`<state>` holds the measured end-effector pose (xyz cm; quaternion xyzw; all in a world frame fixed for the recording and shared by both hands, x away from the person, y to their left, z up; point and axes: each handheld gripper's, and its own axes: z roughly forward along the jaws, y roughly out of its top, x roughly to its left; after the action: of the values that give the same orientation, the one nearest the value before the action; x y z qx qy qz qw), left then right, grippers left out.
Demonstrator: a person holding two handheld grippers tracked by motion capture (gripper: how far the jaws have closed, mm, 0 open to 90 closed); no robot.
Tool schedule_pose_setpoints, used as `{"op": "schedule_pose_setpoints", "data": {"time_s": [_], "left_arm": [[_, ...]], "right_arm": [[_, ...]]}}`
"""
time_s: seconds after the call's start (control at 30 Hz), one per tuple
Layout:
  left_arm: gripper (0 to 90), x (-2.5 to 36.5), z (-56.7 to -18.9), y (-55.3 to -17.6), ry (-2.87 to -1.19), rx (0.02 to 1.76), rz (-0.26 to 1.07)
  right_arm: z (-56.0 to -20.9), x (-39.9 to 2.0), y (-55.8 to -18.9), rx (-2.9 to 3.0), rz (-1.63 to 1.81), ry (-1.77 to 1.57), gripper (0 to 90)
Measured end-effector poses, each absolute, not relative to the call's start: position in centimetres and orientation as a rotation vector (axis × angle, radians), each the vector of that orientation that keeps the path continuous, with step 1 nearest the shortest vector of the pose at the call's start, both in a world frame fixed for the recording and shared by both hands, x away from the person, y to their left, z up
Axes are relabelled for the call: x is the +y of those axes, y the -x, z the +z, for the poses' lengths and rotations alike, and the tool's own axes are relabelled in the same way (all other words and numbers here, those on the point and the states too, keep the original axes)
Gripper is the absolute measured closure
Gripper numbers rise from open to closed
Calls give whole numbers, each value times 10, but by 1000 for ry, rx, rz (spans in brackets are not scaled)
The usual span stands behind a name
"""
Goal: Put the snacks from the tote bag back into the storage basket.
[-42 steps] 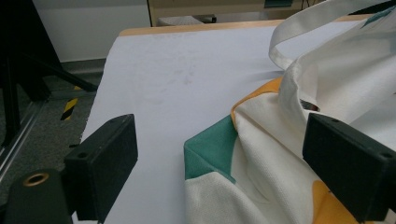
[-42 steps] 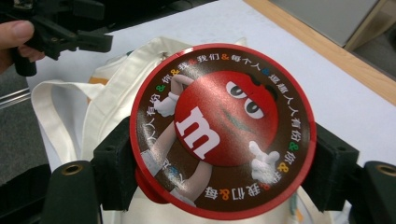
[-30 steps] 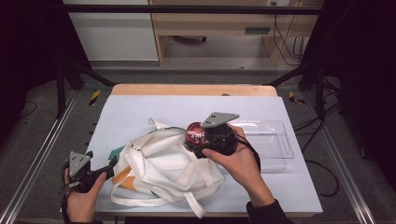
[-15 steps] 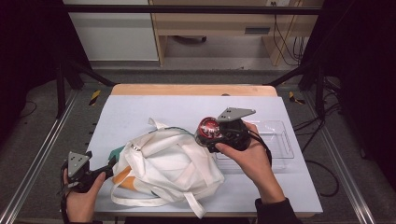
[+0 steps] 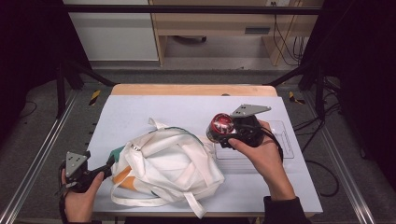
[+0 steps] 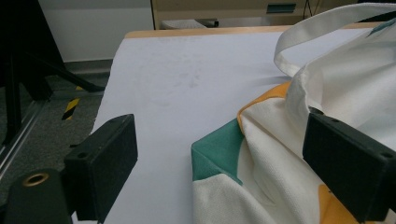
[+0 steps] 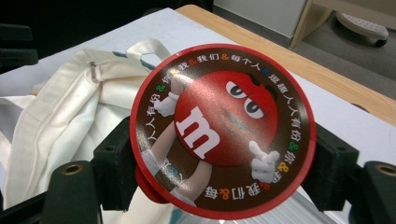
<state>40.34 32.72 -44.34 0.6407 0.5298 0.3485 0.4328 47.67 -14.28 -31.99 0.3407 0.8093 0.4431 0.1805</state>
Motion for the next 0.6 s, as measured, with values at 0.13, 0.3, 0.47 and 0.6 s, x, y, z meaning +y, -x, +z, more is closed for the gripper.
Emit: {"op": "schedule_pose_setpoints", "data": {"time_s": [0.13,0.3,0.47,0.6], "left_arm": [[102,327,-443,-403,-1598,1320,868],[102,328,-443,-403,-1593,1323,870],[102,329,-443,-403,-1591,1324,870],[102,329,-443,-403,-1589,1325,870]], "right_arm": [[-320,-150,-479,2275,1249,-980,259],[-321,-157,-480,2272,1241,-994,259],[-323,-162,-482,2267,1234,-1017,259],[-325,-166,-484,2268,1227,-1022,259]]}}
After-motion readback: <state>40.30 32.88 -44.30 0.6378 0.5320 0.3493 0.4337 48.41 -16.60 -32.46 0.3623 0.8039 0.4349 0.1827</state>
